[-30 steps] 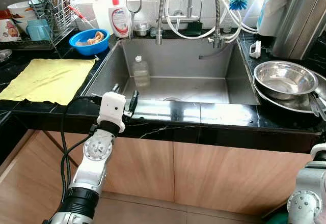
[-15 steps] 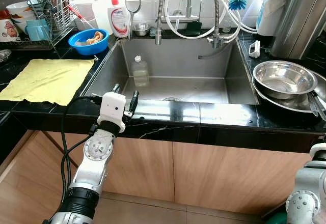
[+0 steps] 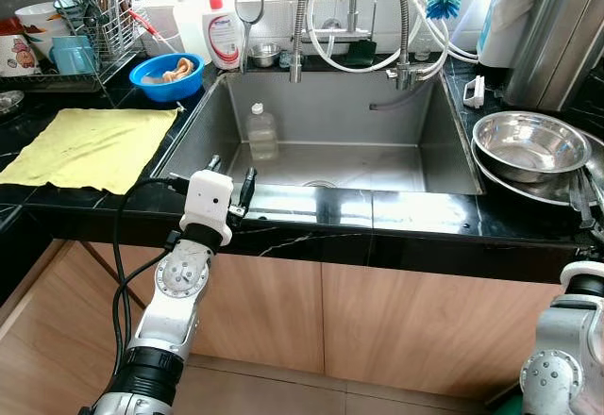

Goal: Kitchen organization

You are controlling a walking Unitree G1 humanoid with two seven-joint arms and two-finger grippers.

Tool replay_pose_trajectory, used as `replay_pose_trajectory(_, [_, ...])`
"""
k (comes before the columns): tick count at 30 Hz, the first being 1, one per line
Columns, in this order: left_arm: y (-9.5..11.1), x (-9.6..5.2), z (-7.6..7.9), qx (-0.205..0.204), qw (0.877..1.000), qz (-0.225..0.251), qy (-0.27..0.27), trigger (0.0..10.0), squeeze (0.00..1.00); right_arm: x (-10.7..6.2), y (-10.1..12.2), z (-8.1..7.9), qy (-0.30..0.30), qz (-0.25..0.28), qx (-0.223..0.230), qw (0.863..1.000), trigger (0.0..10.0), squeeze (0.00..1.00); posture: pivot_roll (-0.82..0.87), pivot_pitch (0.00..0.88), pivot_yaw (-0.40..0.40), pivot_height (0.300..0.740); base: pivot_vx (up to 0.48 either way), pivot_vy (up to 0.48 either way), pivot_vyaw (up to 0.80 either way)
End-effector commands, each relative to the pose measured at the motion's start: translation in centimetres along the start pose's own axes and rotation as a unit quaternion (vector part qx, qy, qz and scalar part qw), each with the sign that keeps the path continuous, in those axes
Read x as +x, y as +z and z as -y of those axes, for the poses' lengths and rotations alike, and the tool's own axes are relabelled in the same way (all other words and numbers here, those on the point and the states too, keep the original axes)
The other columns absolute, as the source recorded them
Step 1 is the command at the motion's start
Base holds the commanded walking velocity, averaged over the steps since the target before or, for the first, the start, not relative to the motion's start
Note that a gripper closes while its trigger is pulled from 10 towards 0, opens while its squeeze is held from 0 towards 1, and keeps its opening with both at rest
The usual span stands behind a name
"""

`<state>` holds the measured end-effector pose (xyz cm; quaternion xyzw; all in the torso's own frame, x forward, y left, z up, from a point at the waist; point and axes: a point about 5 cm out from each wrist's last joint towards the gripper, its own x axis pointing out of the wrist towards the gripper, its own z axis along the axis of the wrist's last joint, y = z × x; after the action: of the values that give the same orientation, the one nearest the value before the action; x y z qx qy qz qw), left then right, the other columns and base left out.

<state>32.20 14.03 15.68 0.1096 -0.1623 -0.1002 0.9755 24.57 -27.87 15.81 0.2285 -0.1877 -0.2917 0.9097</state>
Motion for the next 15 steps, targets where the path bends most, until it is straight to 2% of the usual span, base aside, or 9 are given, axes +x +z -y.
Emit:
replay_pose_trajectory(1, [0.5, 0.1, -0.4, 0.015, 1.0, 0.007, 0.003, 10.0, 0.0, 0.1, -0.1, -0.3, 0.001, -0.003, -0.003, 1.0, 0.0, 0.0, -0.04, 0.0, 0.07, 0.72, 0.0, 0.0, 0.0])
replay_pose_trajectory(4, [0.5, 0.1, -0.5, 0.017, 1.0, 0.006, 0.005, 10.0, 0.0, 0.2, 0.0, -1.1, 0.027, 0.001, -0.013, 1.0, 0.2, 0.0, -0.04, 0.0, 0.07, 0.72, 0.0, 0.0, 0.0])
replay_pose_trajectory(5, [0.5, 0.1, -0.6, 0.017, 1.0, 0.006, 0.005, 10.0, 0.0, 0.2, 0.1, -1.3, 0.03, 0.004, -0.014, 0.999, 3.0, 0.0, -0.03, 0.0, 0.069, 0.72, 0.0, 0.0, 0.0])
replay_pose_trajectory(6, [0.5, 0.1, -0.6, 0.017, 1.0, 0.007, 0.006, 10.0, 0.0, 0.2, 0.3, -1.5, 0.033, 0.008, -0.015, 0.999, 7.2, 0.0, -0.03, 0.0, 0.068, 0.72, 0.0, 0.0, 0.0])
replay_pose_trajectory(7, [0.5, 0.1, -0.6, 0.017, 1.0, 0.007, 0.006, 10.0, 0.0, 0.2, 0.3, -1.5, 0.033, 0.008, -0.015, 0.999, 7.2, 0.0, -0.03, 0.0, 0.068, 0.72, 0.0, 0.0, 0.0])
replay_pose_trajectory(8, [0.5, 0.1, -0.6, 0.017, 1.0, 0.006, 0.007, 10.0, 0.0, 0.3, 0.6, -1.8, 0.039, 0.015, -0.016, 0.999, 10.0, 0.0, -0.03, 0.0, 0.068, 0.72, 0.0, 0.0, 0.0])
replay_pose_trajectory(15, [0.5, 0.0, -0.6, 0.015, 1.0, 0.006, 0.009, 10.0, 0.0, 0.3, 1.8, -3.6, 0.063, 0.045, -0.037, 0.996, 10.0, 0.0, -0.03, 0.0, 0.067, 0.72, 0.0, 0.0, 0.0])
